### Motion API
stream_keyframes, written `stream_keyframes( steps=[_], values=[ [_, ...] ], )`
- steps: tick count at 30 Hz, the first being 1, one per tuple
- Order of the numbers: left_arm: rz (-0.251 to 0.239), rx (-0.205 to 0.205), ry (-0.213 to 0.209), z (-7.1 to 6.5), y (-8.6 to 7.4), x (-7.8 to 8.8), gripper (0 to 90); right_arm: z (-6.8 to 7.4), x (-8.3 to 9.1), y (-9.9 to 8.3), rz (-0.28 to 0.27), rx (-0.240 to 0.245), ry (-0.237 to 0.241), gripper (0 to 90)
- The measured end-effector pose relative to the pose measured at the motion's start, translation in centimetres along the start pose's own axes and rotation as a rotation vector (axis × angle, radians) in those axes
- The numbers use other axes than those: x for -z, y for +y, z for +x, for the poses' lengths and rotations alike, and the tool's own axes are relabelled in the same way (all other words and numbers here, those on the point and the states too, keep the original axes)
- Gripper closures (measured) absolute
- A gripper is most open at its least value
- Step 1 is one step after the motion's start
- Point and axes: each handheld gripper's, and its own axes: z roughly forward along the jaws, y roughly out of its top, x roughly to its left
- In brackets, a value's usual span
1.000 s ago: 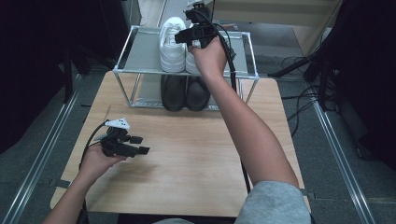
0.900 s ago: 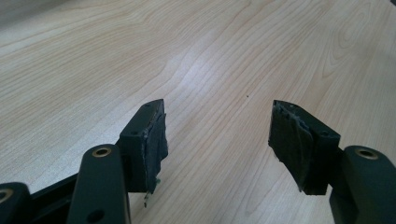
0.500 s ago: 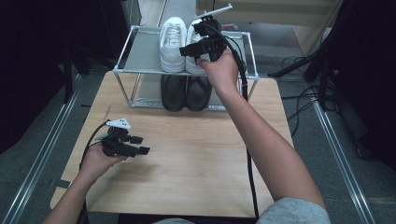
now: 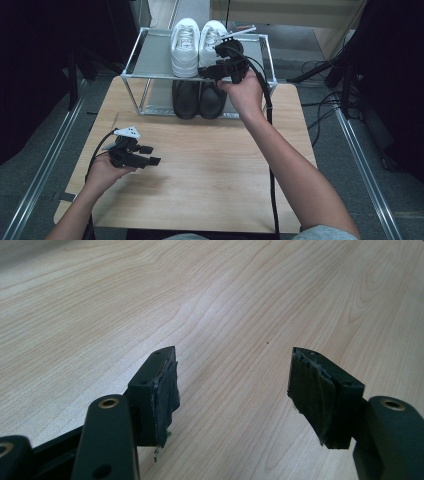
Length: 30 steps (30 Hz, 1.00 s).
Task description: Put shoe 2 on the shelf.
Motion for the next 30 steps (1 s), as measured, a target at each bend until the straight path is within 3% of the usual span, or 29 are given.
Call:
stream_keyframes(
  steps=[9,18,30],
  values=[
    [-0.013,-0.002,0.016,-0.1,0.1,0.0,37.0,-0.9,0.2,-2.8,-0.004,-0.007,0.033,32.7],
    [-0.019,-0.014,0.027,-0.4,0.1,-0.1,37.4,-1.7,0.4,-7.1,-0.001,-0.004,0.052,31.6],
    [-0.031,-0.003,0.027,-0.5,0.2,-0.1,35.9,-1.4,0.6,-10.4,-0.006,0.019,0.091,30.8]
  ],
)
